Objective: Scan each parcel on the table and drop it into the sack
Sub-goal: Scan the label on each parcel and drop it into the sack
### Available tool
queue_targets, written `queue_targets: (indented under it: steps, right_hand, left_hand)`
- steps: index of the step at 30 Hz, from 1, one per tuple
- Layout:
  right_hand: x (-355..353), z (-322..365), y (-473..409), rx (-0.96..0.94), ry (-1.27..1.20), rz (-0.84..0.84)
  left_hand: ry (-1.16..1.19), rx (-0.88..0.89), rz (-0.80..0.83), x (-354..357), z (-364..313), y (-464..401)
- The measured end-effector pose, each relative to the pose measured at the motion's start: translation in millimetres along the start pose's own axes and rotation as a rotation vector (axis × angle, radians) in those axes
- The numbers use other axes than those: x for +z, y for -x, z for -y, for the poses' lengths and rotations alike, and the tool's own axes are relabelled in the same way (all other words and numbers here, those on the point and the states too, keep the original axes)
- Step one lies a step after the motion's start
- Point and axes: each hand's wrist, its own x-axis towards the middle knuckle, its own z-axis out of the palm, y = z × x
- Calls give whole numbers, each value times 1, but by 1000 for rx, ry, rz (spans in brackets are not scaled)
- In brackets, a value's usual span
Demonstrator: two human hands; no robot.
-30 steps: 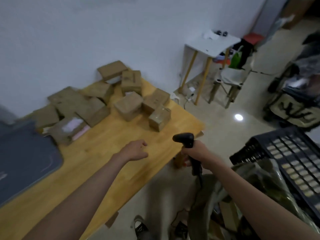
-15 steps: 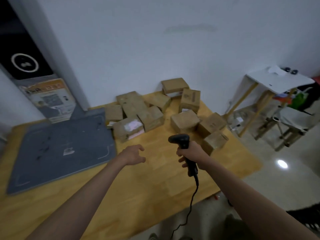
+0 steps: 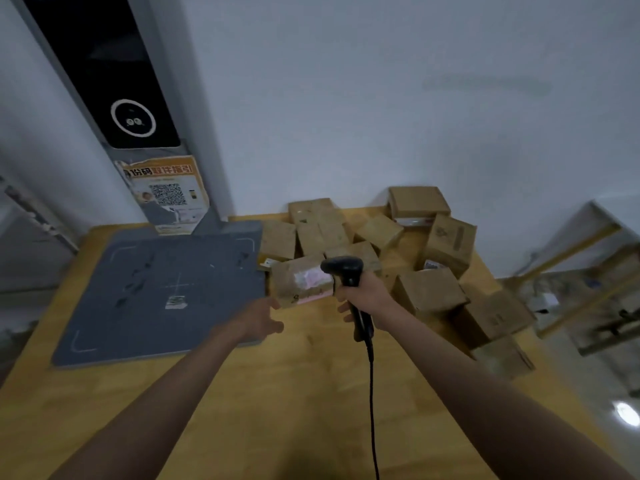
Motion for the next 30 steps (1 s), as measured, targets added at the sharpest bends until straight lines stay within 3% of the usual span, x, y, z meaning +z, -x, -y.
queue_targets:
  steps: [10, 19, 30]
  right_hand:
    - [10, -22, -110, 79, -19, 102]
    - [18, -52, -163, 128, 23, 219]
    - [28, -66, -175, 35, 50, 157]
  left_hand:
    - [72, -58, -44, -14, -17, -90]
    - [352, -194, -98, 15, -13, -123]
    - [603, -232, -136, 31, -11, -133]
